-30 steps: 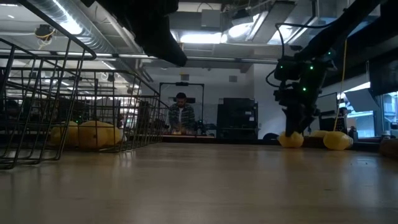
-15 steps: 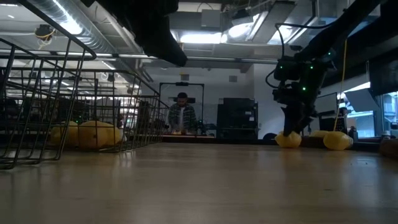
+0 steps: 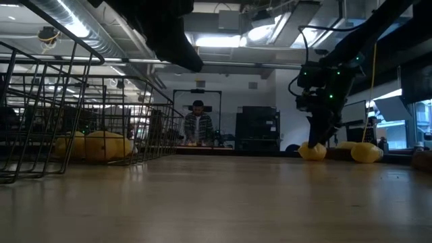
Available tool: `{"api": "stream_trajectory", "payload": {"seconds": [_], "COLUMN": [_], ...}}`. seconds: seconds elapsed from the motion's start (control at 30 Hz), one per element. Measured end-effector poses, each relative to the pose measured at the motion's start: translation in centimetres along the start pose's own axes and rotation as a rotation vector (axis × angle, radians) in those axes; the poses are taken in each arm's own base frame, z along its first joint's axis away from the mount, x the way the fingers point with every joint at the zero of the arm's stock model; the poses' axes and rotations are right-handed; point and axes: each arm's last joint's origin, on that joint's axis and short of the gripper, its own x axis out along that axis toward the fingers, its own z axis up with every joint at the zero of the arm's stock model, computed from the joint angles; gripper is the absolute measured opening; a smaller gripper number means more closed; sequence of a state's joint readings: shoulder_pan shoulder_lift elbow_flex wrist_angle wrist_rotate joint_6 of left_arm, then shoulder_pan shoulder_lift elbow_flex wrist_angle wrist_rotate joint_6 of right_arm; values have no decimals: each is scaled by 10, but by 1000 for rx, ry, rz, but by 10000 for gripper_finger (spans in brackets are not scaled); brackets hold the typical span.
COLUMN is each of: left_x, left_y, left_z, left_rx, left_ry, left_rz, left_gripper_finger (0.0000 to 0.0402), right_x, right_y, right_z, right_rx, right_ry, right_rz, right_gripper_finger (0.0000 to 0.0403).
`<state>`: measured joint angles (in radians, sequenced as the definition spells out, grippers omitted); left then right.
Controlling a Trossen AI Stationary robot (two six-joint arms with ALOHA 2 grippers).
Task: Sort produce into baskets
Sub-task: Put the lemon in the middle wire basket
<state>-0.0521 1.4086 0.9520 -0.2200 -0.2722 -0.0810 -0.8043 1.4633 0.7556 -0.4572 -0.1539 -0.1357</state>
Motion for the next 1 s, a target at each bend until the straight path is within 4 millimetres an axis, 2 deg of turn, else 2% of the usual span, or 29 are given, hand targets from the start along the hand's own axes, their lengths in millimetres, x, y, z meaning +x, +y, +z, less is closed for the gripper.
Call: {"api": "stream_trajectory", "payload": {"seconds": [0.23,0.43,0.57,0.7,0.87,1.0], "left_x": [0,1,2,2,2,2], "left_y": [0,0,0,0,0,0], "left_z": [0,-1,-1,-1,-1,1], "left_rx": [-9,-4,3,3,5,4], "left_ry": [0,5,6,6,4,-19], "left_rz": [0,0,1,1,1,2], "left_gripper_finger": [143,143,143,143,143,143], "right_x": [6,14,19,19,20,22], "right_y": [-1,-2,-2,-2,6,19], "right_z": [-3,-5,-6,-5,-3,1], "right_rx": [9,6,9,9,-37,-100], "right_ry": [37,75,91,90,84,60], "right_rz": [-28,-9,5,1,-26,-31], "right_gripper_finger": [334,336,312,265,195,173]}}
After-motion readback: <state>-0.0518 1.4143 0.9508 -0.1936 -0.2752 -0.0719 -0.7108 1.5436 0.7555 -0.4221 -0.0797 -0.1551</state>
